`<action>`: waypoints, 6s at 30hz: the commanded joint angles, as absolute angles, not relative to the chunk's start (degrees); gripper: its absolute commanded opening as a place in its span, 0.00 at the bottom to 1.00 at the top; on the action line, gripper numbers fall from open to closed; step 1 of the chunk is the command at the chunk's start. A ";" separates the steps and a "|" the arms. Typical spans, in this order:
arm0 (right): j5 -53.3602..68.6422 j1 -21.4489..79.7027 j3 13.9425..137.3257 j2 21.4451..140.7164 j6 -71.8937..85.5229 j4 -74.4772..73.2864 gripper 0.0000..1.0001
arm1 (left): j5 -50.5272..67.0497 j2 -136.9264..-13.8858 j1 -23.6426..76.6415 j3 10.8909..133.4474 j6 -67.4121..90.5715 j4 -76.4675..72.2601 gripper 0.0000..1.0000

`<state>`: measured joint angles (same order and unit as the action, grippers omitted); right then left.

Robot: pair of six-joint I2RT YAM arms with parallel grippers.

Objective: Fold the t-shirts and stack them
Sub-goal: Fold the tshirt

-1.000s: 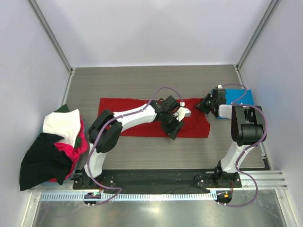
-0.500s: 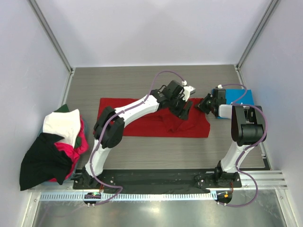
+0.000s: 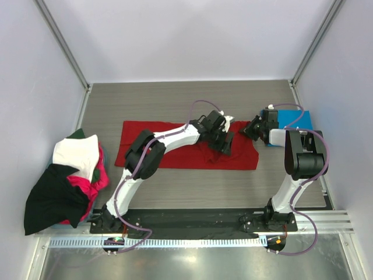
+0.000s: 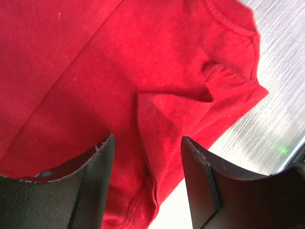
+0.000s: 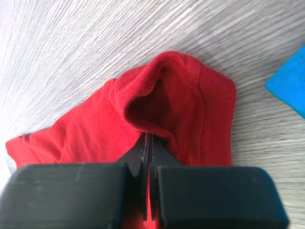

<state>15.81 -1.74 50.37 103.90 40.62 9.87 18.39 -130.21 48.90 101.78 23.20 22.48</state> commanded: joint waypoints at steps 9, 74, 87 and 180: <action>16.87 -2.37 51.33 104.06 39.55 10.20 0.01 | 32.34 -126.30 47.99 91.68 34.71 4.93 0.57; 23.81 10.02 35.16 77.86 34.54 5.44 0.04 | 3.08 -103.44 47.64 67.94 41.31 14.68 0.39; 29.18 11.69 31.73 84.46 37.09 18.27 0.04 | 8.17 -109.25 46.85 69.61 43.94 11.51 0.32; -6.86 12.48 18.81 51.06 54.40 -18.20 0.41 | -5.01 -64.07 34.63 44.56 38.32 14.85 0.71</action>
<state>-5.87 12.16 18.61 49.54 53.08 -21.26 -3.07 -65.34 34.96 44.56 38.76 16.71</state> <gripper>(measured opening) 0.408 0.712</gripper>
